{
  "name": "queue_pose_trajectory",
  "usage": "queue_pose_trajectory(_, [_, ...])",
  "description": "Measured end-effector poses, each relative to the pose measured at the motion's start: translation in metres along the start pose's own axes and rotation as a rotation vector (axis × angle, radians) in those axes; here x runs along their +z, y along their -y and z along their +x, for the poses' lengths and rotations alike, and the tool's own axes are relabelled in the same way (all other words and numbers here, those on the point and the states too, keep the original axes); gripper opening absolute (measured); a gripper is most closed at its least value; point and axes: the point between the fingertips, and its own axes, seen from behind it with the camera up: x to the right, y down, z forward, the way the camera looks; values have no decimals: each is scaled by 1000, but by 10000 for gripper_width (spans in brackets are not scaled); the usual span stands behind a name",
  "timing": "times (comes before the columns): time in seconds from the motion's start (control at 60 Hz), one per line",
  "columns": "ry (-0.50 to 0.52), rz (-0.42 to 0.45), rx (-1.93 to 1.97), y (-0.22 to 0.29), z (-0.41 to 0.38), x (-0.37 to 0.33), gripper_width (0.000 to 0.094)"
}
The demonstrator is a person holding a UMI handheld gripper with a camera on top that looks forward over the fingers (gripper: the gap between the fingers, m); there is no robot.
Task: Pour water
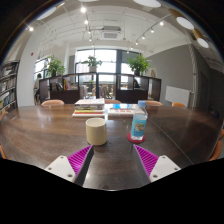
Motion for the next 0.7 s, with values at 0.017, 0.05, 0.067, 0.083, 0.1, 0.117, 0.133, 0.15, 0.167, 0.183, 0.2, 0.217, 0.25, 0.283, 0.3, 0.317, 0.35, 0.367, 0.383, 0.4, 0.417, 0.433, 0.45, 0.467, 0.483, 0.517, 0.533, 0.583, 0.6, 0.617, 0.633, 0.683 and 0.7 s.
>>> queue_pose_trajectory(0.017, [6, 7, -3, 6, -6, -3, 802])
queue_pose_trajectory(0.05, [21, 22, -4, 11, -14, -9, 799])
queue_pose_trajectory(0.067, [29, 28, -3, 14, -18, -13, 801])
queue_pose_trajectory(0.083, [36, 34, -2, 17, -22, -16, 798])
queue_pose_trajectory(0.1, [42, 40, -1, 20, -26, -19, 798])
queue_pose_trajectory(0.117, [49, 47, -1, 22, -28, -19, 799])
queue_pose_trajectory(0.133, [53, 52, -1, 25, -34, -21, 798])
queue_pose_trajectory(0.15, [56, 56, -3, 28, -37, -25, 798])
queue_pose_trajectory(0.167, [59, 59, -7, 30, -40, -28, 797])
queue_pose_trajectory(0.183, [62, 60, -12, 31, -43, -30, 798])
queue_pose_trajectory(0.2, [66, 61, -15, 33, -46, -33, 796])
queue_pose_trajectory(0.217, [72, 64, -17, 34, -50, -36, 801])
queue_pose_trajectory(0.25, [81, 74, -19, 37, -56, -38, 798])
queue_pose_trajectory(0.283, [89, 80, -23, 42, -63, -44, 798])
queue_pose_trajectory(0.3, [93, 81, -25, 43, -66, -46, 797])
queue_pose_trajectory(0.317, [98, 83, -28, 45, -68, -49, 799])
queue_pose_trajectory(0.35, [105, 91, -36, 47, -73, -53, 794])
queue_pose_trajectory(0.367, [108, 94, -40, 49, -76, -55, 793])
queue_pose_trajectory(0.383, [112, 96, -44, 50, -78, -57, 796])
queue_pose_trajectory(0.4, [116, 99, -47, 52, -81, -59, 799])
queue_pose_trajectory(0.417, [119, 103, -49, 54, -84, -62, 800])
queue_pose_trajectory(0.433, [121, 107, -52, 55, -86, -65, 800])
queue_pose_trajectory(0.45, [123, 111, -54, 56, -88, -67, 797])
queue_pose_trajectory(0.467, [125, 113, -55, 57, -90, -69, 800])
queue_pose_trajectory(0.483, [128, 114, -55, 58, -92, -71, 798])
queue_pose_trajectory(0.517, [132, 116, -54, 59, -94, -73, 797])
queue_pose_trajectory(0.533, [134, 117, -55, 60, -95, -75, 795])
queue_pose_trajectory(0.583, [135, 121, -59, 62, -99, -80, 794])
queue_pose_trajectory(0.6, [136, 123, -59, 63, -100, -81, 795])
queue_pose_trajectory(0.617, [137, 124, -60, 63, -101, -82, 801])
queue_pose_trajectory(0.633, [138, 125, -60, 64, -102, -83, 797])
queue_pose_trajectory(0.683, [138, 130, -64, 64, -104, -85, 796])
queue_pose_trajectory(0.7, [138, 130, -64, 65, -104, -85, 798])
